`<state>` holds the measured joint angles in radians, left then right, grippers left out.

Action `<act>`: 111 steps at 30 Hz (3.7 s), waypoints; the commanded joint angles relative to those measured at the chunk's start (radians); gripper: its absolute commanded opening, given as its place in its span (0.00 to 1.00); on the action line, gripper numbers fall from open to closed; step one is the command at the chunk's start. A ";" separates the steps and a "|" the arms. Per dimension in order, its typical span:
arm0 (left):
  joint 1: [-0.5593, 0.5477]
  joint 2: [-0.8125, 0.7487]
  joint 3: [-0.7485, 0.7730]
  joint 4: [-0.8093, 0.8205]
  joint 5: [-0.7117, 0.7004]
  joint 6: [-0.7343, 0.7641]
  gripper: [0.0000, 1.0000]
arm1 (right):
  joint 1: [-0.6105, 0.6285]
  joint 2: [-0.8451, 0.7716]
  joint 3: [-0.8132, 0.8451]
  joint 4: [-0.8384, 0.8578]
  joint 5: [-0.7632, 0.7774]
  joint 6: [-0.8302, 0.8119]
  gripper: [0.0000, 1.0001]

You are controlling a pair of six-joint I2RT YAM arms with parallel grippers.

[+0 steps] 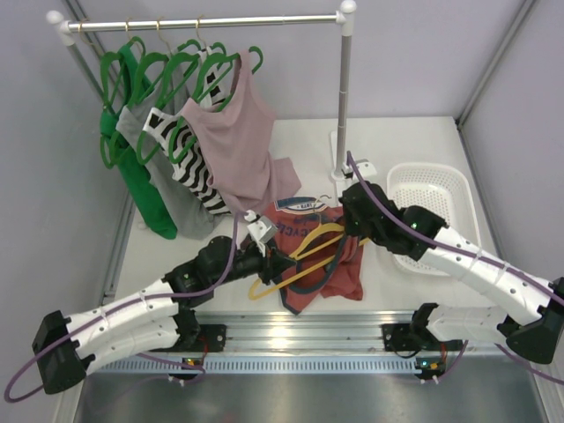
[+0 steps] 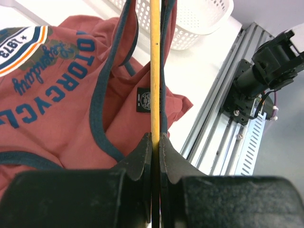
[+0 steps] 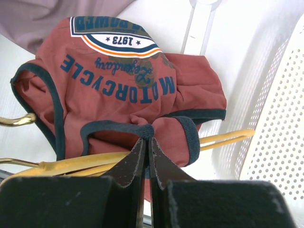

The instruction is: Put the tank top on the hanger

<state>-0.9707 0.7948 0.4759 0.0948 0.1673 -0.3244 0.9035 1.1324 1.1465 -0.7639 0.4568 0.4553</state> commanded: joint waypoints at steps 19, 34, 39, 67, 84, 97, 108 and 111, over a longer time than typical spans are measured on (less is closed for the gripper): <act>-0.003 0.191 -0.040 0.451 0.107 -0.054 0.00 | -0.014 -0.051 0.033 0.017 0.055 -0.004 0.18; 0.000 0.348 0.036 0.427 0.136 -0.084 0.00 | -0.011 -0.161 -0.059 0.193 -0.072 -0.107 0.47; 0.001 0.386 0.092 0.368 0.135 -0.085 0.00 | -0.008 -0.161 -0.088 0.218 -0.092 -0.118 0.47; 0.001 0.411 0.156 0.293 0.103 -0.108 0.17 | -0.009 -0.128 -0.171 0.291 -0.072 -0.130 0.00; 0.001 0.183 0.145 0.160 -0.258 -0.243 0.44 | -0.008 -0.227 -0.235 0.350 -0.153 -0.191 0.00; 0.003 0.127 0.173 -0.204 -0.388 -0.533 0.49 | -0.008 -0.270 -0.261 0.334 -0.182 -0.216 0.00; 0.000 0.348 0.103 -0.103 -0.063 -0.700 0.47 | -0.009 -0.312 -0.297 0.330 -0.182 -0.201 0.00; -0.014 0.417 0.104 -0.046 0.001 -0.714 0.47 | -0.008 -0.312 -0.297 0.330 -0.184 -0.196 0.00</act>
<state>-0.9710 1.1717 0.5854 -0.0437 0.0463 -0.9886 0.8982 0.8368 0.8478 -0.4625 0.2752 0.2539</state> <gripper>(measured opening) 0.472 0.027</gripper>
